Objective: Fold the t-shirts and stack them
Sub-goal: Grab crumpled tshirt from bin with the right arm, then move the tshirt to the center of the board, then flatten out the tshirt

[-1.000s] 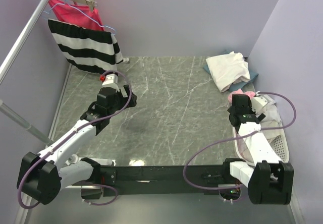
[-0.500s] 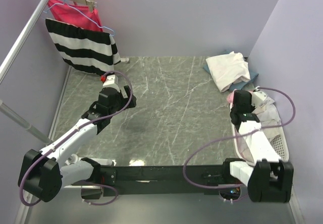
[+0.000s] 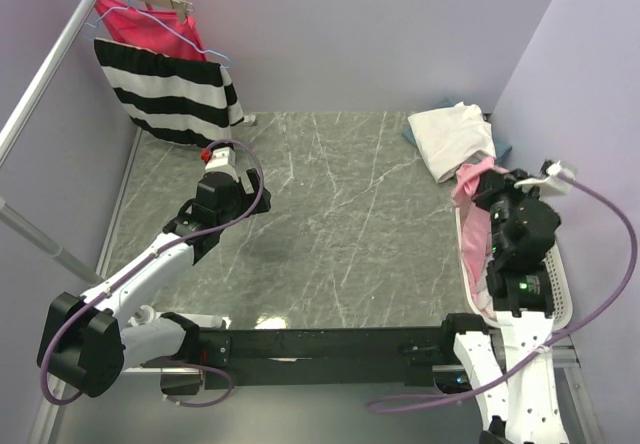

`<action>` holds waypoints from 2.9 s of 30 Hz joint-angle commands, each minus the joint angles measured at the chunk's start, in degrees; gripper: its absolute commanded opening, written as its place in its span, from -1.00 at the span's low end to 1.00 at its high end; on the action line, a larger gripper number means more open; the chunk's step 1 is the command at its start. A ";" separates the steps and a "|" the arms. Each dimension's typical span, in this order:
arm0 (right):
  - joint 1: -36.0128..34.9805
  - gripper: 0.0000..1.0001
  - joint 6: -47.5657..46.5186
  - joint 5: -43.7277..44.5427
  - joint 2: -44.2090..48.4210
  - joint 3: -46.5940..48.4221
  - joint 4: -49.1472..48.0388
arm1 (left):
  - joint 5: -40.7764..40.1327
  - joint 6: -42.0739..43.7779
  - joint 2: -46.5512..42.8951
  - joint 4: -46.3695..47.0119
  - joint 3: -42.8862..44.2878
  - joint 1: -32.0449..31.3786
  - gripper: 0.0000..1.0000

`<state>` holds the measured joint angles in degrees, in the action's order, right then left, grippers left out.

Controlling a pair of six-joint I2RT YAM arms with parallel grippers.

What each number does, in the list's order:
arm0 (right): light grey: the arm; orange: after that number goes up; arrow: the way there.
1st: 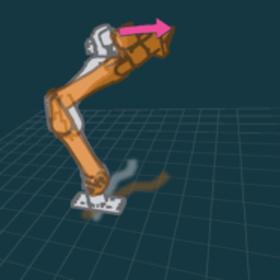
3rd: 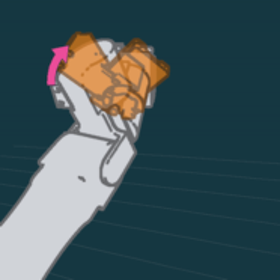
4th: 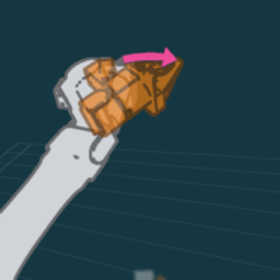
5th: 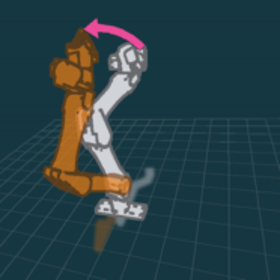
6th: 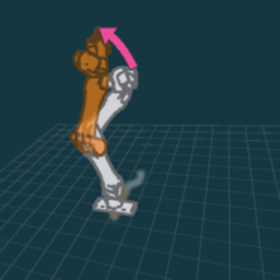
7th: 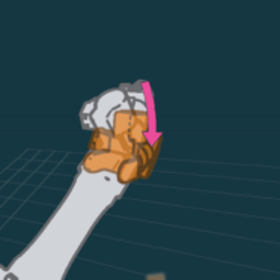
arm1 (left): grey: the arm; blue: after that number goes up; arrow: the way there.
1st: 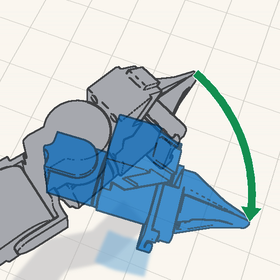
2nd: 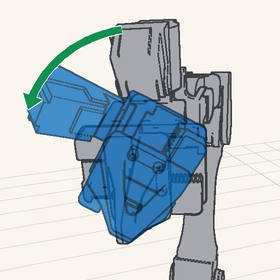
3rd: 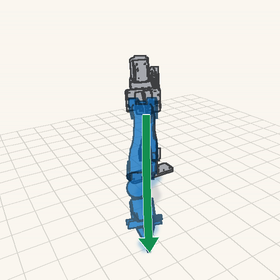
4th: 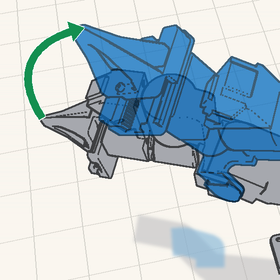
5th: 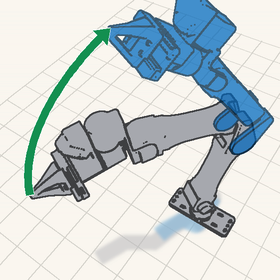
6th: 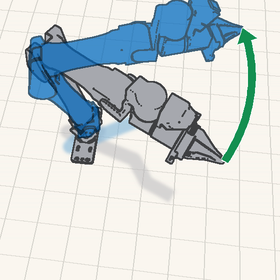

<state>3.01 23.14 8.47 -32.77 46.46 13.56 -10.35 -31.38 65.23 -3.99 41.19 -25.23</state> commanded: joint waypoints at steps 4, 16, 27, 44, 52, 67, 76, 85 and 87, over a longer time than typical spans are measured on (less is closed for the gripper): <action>-0.37 -1.00 1.55 -27.61 -3.34 13.74 -12.31 | 0.51 -0.97 -2.30 2.67 1.35 -0.25 0.99; -9.58 -1.00 12.90 -53.54 -20.30 33.07 -26.66 | -1.16 -2.11 -5.47 3.11 0.47 -0.25 0.99; -30.85 -1.00 13.44 -56.37 -38.76 43.79 -30.80 | -14.25 -5.45 -13.28 -1.63 -0.58 -0.17 0.99; -32.27 -0.98 -5.03 4.26 -18.04 10.96 -3.21 | -17.95 -5.72 -17.60 -3.75 -2.17 -0.17 0.99; -32.62 0.12 16.22 11.65 -13.55 -4.34 19.92 | -14.79 -5.10 -12.68 -1.81 -2.25 -0.17 0.99; -32.36 0.99 29.67 5.44 -18.28 -11.99 11.50 | 6.81 -0.88 7.35 5.29 5.46 -0.17 0.99; -32.54 0.99 43.57 5.59 -12.06 -26.15 3.85 | 11.84 1.05 23.79 8.56 18.99 -0.25 0.99; -32.18 0.76 41.03 12.62 -12.39 -28.18 -3.54 | 21.51 2.63 41.37 10.23 30.52 -0.87 0.99; -31.84 0.53 40.41 12.97 -14.23 -27.65 -5.47 | 23.95 2.81 43.65 10.75 31.14 -0.87 0.99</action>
<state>-29.45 64.23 16.91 -44.23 17.43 13.82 7.01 -30.44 105.47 4.99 69.71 -25.63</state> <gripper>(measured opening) 0.860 0.995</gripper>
